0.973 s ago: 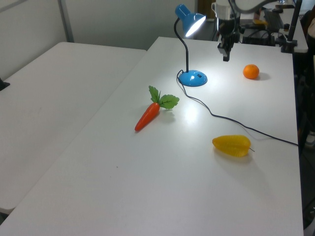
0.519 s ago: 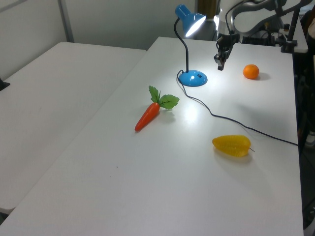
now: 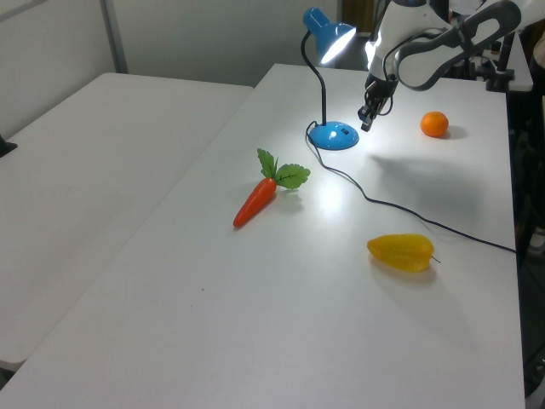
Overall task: Turn off lamp
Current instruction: 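Move the gripper toward the blue lamp base and lower it, then press the switch on the blue lamp base with the gripper fingers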
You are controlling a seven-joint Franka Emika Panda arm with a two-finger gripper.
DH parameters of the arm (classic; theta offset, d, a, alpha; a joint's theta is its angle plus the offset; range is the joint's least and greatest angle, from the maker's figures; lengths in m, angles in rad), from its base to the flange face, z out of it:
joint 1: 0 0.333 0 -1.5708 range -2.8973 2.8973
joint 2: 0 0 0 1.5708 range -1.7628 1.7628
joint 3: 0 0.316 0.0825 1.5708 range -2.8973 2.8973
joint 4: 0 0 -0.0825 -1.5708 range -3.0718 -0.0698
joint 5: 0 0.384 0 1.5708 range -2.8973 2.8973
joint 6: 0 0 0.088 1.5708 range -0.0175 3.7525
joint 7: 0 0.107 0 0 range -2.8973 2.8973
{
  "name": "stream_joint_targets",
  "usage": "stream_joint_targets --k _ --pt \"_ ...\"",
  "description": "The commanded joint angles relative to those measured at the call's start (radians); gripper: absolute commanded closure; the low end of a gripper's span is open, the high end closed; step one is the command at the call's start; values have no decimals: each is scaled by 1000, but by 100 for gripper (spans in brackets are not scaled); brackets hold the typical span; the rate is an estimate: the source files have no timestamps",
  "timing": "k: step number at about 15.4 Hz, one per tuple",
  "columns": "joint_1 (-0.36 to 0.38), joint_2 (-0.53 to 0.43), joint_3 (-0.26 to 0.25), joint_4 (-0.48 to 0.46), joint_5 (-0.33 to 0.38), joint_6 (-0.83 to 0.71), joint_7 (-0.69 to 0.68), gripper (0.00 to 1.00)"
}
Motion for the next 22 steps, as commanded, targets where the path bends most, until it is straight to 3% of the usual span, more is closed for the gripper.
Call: stream_joint_targets --k 1,9,22 --pt "-27 35 0 4 -18 99 -10 100" --pt "-54 106 0 27 -18 274 -13 100" --pt "-47 149 2 48 -20 303 -13 100"
